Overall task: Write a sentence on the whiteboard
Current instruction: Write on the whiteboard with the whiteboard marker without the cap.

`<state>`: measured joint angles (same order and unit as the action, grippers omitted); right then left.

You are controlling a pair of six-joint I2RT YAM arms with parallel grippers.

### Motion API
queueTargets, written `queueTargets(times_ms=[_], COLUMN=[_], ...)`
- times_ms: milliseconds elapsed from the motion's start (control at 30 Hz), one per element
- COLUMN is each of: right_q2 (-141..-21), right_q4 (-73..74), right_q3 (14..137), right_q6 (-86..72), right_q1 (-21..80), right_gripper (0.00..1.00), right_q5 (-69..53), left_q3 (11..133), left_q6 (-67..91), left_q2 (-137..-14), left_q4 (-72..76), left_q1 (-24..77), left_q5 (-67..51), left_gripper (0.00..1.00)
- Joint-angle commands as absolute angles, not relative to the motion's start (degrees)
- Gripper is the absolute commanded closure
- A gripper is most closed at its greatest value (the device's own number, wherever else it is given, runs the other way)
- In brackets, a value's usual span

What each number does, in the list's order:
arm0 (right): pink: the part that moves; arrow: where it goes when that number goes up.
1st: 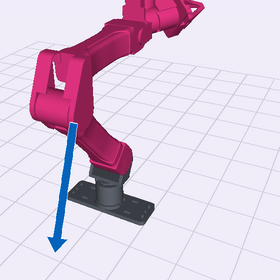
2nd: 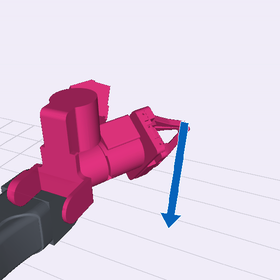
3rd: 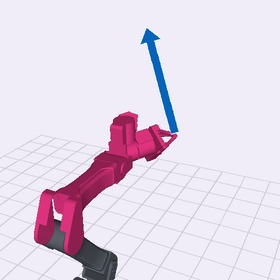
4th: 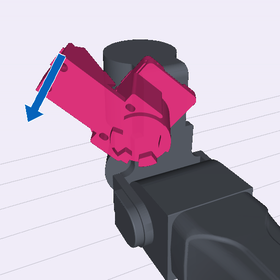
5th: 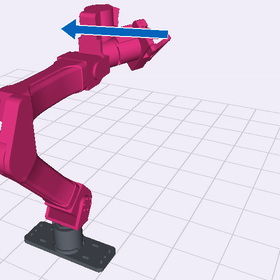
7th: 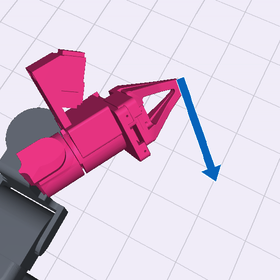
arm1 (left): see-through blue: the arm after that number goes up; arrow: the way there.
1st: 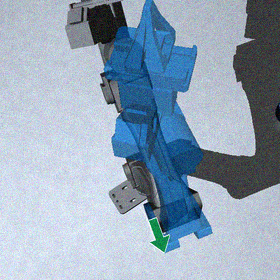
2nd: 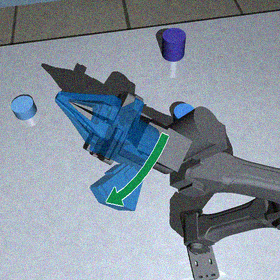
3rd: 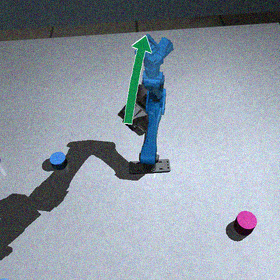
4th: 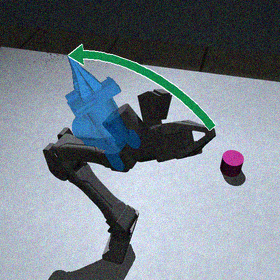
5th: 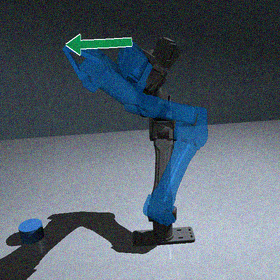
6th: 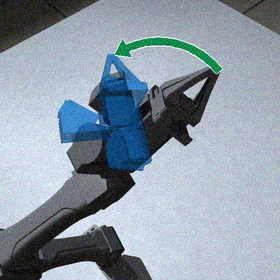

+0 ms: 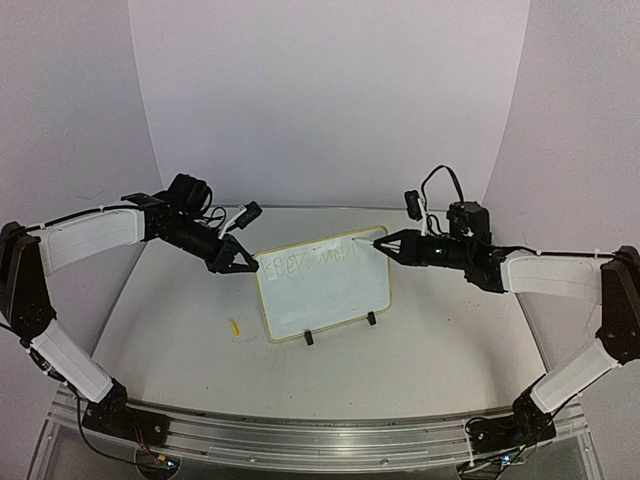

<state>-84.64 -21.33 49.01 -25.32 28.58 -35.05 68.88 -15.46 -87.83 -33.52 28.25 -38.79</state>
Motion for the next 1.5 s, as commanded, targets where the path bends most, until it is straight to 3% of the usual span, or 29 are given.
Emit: queueTargets(times_ms=[0, 1467], right_q2=[-80.38, -83.58], right_q4=[-23.71, -20.78], right_q3=[48.08, 43.78], right_q6=[-25.14, -24.82], right_q1=[28.52, 28.49], right_gripper=[1.0, 1.0], right_q5=[-36.15, -30.79], left_q3=[69.65, 69.62], left_q6=[-17.63, -17.66], left_q2=[-88.72, -88.77], left_q4=[-33.67, -33.78], left_q1=[28.74, 28.92], left_q5=[-34.84, -34.81], left_gripper=[1.0, 1.0])
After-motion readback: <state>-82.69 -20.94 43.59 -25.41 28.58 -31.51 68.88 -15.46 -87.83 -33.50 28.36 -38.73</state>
